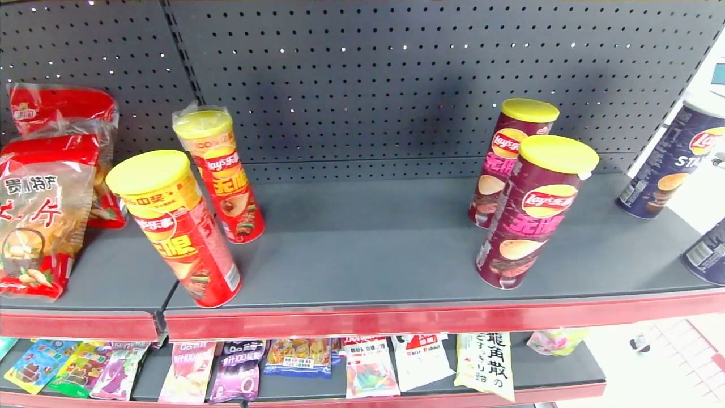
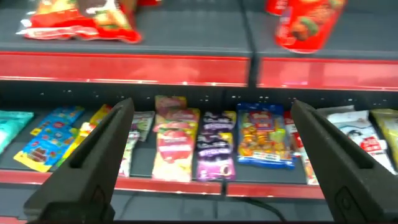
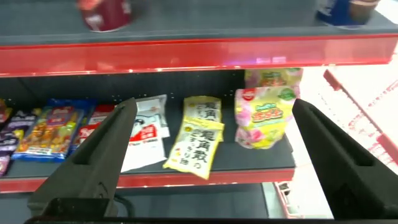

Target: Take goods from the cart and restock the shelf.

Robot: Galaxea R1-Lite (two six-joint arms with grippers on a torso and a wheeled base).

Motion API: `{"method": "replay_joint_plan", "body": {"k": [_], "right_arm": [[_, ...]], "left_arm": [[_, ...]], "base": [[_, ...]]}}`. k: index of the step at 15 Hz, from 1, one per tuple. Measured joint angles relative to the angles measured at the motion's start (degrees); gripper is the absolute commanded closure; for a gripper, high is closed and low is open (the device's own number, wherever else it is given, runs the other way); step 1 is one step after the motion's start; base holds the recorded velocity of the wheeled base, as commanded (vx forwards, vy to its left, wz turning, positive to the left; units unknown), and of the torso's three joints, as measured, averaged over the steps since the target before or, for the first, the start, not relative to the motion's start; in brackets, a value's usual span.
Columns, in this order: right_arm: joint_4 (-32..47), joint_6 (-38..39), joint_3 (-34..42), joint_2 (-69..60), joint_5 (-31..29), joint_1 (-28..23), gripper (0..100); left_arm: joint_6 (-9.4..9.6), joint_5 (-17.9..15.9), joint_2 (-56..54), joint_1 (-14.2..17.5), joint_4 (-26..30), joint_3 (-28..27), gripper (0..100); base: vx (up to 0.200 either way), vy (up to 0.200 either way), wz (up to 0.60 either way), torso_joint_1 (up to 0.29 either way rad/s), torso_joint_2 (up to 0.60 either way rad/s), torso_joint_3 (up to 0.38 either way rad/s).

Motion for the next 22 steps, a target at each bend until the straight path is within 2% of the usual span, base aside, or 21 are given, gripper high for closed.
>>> {"method": "replay_joint_plan", "body": {"k": [9, 19, 20, 22], "right_arm": [[0.0, 0.0, 0.0, 0.0, 0.0, 0.0, 0], [0.0, -0.1, 0.0, 0.0, 0.0, 0.0, 0], [0.0, -0.1, 0.0, 0.0, 0.0, 0.0, 0], [0.0, -0.1, 0.0, 0.0, 0.0, 0.0, 0]], "left_arm": [[0.06, 0.2, 0.0, 0.0, 0.0, 0.1, 0], [-0.21, 0.2, 0.0, 0.0, 0.0, 0.1, 0], [-0.43, 0.2, 0.0, 0.0, 0.0, 0.1, 0], [-2.60, 0.1, 0.0, 0.0, 0.0, 0.1, 0]], "base": [[0.000, -0.200, 0.00, 0.001, 0.00, 0.002], [0.000, 0.000, 0.00, 0.000, 0.00, 0.000], [0.000, 0.000, 0.00, 0.000, 0.00, 0.000], [0.000, 0.000, 0.00, 0.000, 0.00, 0.000]]}}
